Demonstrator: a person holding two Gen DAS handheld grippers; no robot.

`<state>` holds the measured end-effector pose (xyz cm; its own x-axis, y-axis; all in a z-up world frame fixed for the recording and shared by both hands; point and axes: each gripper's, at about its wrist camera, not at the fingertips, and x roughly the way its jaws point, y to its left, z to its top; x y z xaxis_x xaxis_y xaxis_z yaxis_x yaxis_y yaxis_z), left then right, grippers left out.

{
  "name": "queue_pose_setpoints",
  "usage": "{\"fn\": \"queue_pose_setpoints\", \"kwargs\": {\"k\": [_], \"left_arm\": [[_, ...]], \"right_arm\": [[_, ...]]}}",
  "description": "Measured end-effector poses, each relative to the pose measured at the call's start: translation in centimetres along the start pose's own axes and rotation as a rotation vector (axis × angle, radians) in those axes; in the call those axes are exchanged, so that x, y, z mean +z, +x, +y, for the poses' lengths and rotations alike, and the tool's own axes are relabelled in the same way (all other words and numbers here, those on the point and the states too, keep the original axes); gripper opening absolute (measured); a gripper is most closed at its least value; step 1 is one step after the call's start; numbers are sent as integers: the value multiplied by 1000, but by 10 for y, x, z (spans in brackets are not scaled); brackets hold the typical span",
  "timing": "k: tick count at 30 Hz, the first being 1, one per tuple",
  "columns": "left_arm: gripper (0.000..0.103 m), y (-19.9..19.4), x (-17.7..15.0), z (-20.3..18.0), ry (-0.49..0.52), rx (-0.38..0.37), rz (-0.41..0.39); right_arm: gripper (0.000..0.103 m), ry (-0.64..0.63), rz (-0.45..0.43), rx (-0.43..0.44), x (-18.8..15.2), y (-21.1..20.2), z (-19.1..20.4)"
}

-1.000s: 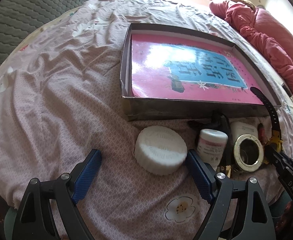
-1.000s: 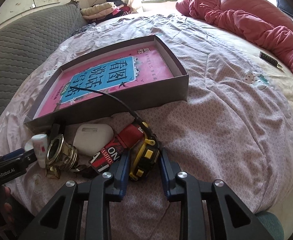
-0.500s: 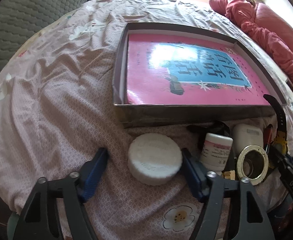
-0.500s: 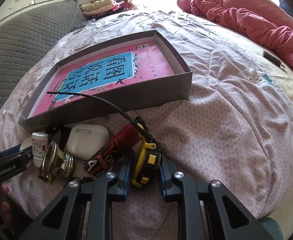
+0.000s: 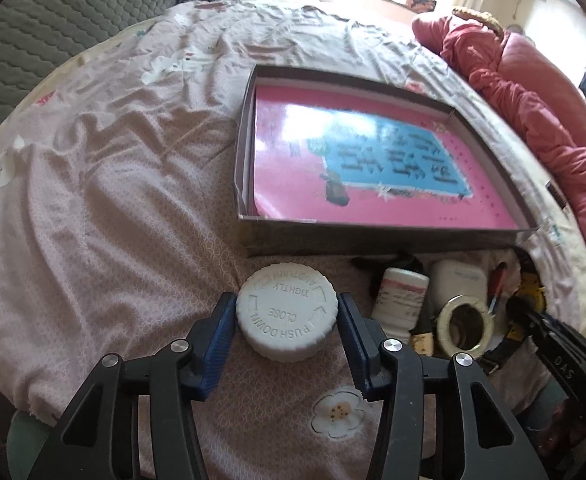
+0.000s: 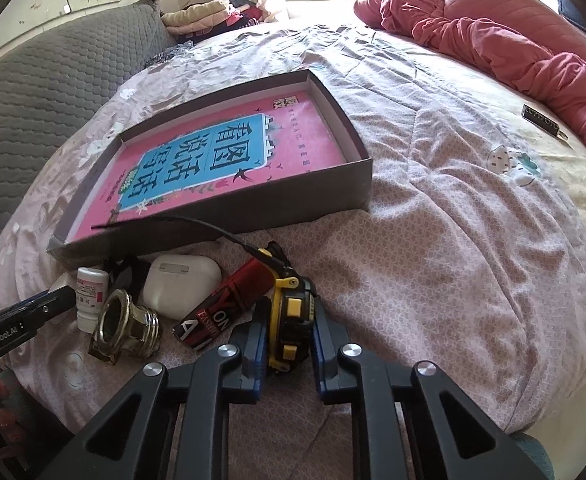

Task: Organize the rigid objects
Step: 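Grasp and lift the white lid with left tool while right tool grasps and lifts the tape measure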

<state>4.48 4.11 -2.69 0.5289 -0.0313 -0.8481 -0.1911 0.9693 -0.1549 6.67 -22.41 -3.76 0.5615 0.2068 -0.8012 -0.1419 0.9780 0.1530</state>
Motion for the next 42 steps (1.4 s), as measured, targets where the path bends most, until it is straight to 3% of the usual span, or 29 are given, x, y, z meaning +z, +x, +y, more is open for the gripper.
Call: {"fn": "queue_pose_setpoints", "kwargs": {"k": [19, 36, 42], "left_arm": [[52, -38, 6, 9, -69, -62, -53], [52, -59, 8, 12, -57, -63, -102], [52, -67, 19, 0, -28, -80, -133]], "right_arm": [[18, 27, -67, 17, 10, -28, -7], [18, 24, -86, 22, 12, -32, -3], [18, 21, -126, 35, 27, -41, 0]]}}
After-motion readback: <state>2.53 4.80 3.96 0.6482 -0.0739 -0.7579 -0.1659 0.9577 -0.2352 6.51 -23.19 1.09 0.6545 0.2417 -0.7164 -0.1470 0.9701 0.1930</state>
